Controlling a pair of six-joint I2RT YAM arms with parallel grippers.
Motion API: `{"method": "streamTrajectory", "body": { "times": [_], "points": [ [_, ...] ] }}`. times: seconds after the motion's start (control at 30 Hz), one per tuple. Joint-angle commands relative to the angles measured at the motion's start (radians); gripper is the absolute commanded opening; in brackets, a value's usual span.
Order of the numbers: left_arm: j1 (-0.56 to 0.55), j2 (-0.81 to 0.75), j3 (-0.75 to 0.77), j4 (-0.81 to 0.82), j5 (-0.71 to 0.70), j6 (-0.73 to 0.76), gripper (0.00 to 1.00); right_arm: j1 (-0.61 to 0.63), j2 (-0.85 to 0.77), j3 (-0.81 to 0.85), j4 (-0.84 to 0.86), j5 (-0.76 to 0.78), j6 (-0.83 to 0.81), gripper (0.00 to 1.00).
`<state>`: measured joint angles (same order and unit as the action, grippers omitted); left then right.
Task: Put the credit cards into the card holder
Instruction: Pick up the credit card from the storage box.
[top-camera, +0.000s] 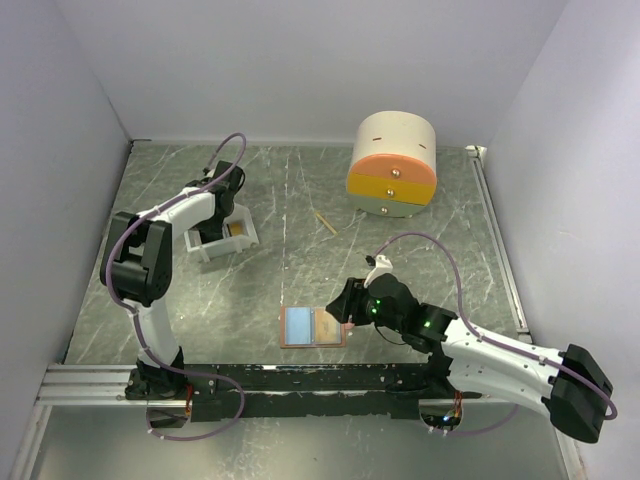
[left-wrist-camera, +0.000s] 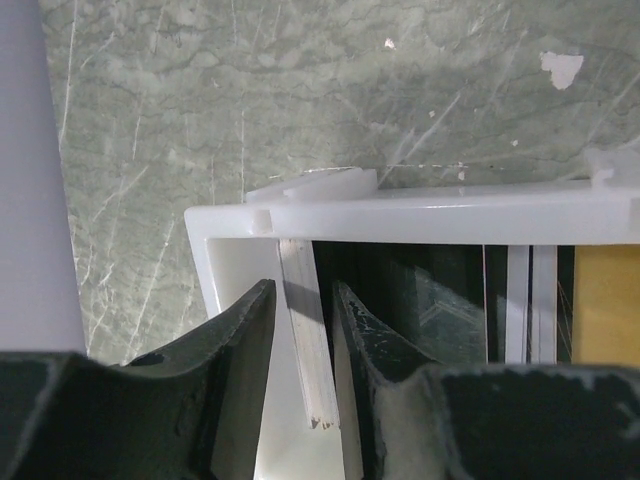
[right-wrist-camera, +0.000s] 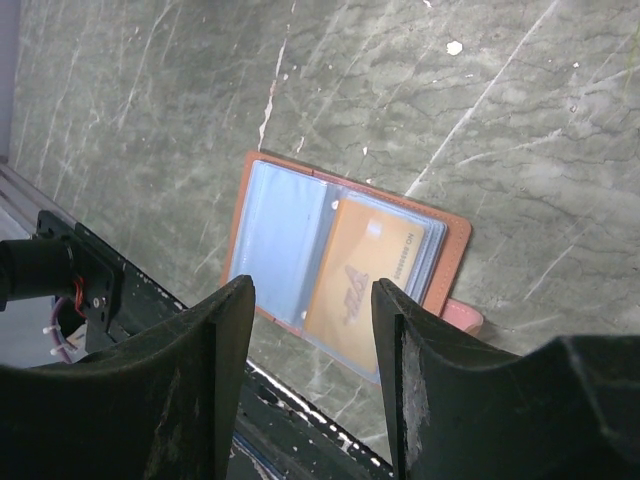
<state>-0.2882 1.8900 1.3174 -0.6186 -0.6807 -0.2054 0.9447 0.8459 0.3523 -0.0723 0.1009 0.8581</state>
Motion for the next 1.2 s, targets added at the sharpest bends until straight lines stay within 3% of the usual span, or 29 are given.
{"method": "streamTrajectory", "body": {
  "times": [0.0,0.13,0.4,0.6,1.17],
  "points": [
    [0.014,0.024,0.029,-0.009,-0.028,0.012,0.38,0.005,-0.017,-0.01,0.016,0.01,-0.003,0.51],
    [0.014,0.019,0.026,-0.004,-0.015,0.017,0.27,0.005,0.006,0.0,0.038,0.001,-0.011,0.51],
    [0.015,0.006,0.025,-0.003,-0.009,0.02,0.2,0.003,0.194,0.167,0.086,-0.037,-0.102,0.51],
    [0.015,-0.007,0.028,-0.003,-0.029,0.021,0.34,0.002,0.275,0.185,0.159,-0.109,-0.09,0.51],
    [0.015,-0.006,0.036,-0.01,-0.072,0.019,0.36,0.003,0.283,0.165,0.186,-0.127,-0.072,0.51]
  ]
}}
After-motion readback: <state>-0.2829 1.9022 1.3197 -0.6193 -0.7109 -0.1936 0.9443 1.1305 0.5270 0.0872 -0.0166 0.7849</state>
